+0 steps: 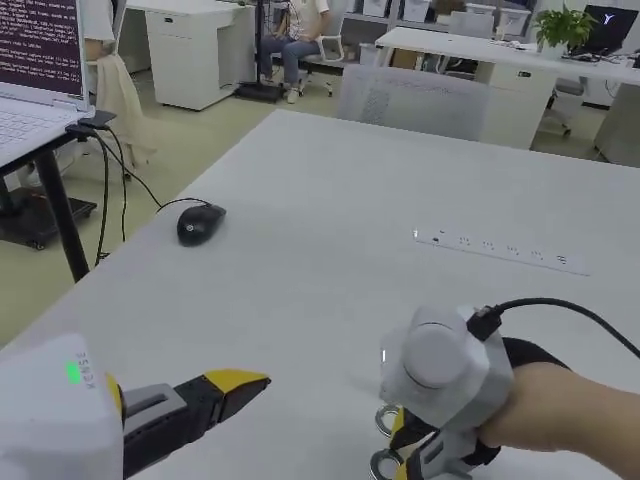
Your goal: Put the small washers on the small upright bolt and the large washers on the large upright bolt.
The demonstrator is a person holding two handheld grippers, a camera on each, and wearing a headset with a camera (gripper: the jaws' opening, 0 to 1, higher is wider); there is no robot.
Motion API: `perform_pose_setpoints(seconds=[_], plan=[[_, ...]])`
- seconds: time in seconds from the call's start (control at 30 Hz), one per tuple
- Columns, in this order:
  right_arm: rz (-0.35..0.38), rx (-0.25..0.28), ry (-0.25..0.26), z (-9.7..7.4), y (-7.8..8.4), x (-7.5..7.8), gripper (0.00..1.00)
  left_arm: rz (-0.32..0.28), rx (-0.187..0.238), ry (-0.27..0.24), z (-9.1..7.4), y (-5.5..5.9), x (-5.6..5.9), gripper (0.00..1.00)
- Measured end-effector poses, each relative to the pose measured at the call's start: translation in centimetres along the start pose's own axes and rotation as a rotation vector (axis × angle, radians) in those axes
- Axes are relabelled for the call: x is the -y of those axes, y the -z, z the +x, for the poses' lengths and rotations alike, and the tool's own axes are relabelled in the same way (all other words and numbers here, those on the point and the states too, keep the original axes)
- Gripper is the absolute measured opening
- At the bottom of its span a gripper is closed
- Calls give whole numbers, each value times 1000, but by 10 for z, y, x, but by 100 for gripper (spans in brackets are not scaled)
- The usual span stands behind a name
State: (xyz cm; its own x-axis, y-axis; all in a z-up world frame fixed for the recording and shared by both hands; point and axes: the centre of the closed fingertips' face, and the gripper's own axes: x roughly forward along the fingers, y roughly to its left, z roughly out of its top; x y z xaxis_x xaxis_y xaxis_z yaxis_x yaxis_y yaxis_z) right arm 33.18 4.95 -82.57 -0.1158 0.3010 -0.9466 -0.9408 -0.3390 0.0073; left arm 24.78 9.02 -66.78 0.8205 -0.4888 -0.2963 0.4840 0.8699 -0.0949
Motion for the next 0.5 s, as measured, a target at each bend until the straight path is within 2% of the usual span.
perform_pose_setpoints(seconds=[0.07,0.1,0.17,0.27,0.5], plan=[[14,12,-1,1,-3,-2,30,0,-3,0,0,1,0,60],[-18,0,20,1,-1,2,29,1,-5,-2,-1,2,0,60],[-8,8,8,1,-2,0,28,-1,-6,-6,-2,2,-1,60],[-42,-5,-5,0,1,-1,29,-4,0,-10,-4,1,-2,60],[-39,-5,-2,0,0,-2,29,-3,0,-13,-3,1,-2,60]])
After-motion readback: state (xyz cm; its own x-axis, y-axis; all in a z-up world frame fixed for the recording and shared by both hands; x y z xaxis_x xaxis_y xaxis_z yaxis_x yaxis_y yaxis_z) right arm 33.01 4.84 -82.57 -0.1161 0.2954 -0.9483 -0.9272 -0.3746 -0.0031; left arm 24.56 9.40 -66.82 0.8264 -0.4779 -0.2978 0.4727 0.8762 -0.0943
